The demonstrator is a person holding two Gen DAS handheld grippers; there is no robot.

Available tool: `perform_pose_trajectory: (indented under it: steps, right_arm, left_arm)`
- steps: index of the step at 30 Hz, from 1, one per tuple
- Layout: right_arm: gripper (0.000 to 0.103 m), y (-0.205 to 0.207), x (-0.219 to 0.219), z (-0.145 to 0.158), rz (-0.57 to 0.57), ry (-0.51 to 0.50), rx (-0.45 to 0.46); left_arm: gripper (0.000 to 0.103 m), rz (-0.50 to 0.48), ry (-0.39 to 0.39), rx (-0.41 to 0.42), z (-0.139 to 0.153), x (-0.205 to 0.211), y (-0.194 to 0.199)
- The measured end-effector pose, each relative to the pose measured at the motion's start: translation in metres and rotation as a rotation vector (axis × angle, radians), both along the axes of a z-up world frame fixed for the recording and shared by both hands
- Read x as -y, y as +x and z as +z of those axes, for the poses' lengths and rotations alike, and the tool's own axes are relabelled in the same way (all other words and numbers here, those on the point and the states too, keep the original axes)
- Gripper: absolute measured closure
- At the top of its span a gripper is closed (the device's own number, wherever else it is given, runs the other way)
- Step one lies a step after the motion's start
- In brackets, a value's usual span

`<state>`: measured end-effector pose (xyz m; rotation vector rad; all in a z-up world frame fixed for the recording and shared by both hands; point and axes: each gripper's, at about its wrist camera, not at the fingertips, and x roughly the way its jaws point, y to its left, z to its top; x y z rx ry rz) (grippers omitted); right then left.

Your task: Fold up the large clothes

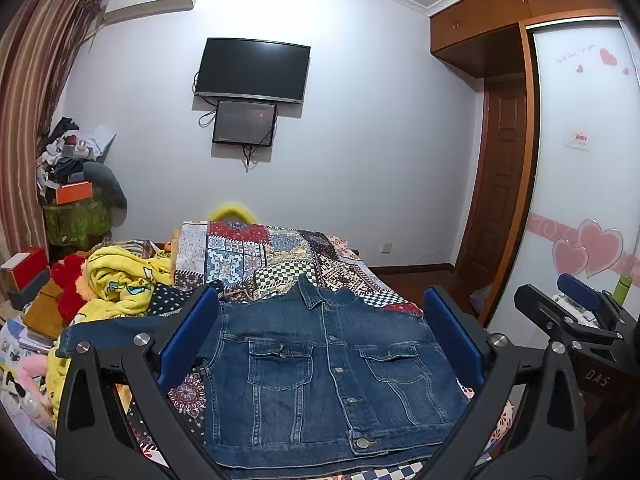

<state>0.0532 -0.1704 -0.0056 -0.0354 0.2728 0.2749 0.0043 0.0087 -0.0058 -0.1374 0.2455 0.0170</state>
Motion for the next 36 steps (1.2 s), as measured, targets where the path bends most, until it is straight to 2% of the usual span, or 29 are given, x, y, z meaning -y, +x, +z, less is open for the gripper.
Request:
perform_pose_trajectory:
  steps: [36]
  right_arm:
    - [0.000,-0.0004,-0.0008,0.0079,-0.005,-0.007,0.008]
  left_arm:
    - [0.000,0.011,-0.027,-0.017,-0.0013,-0.0031,0.0048]
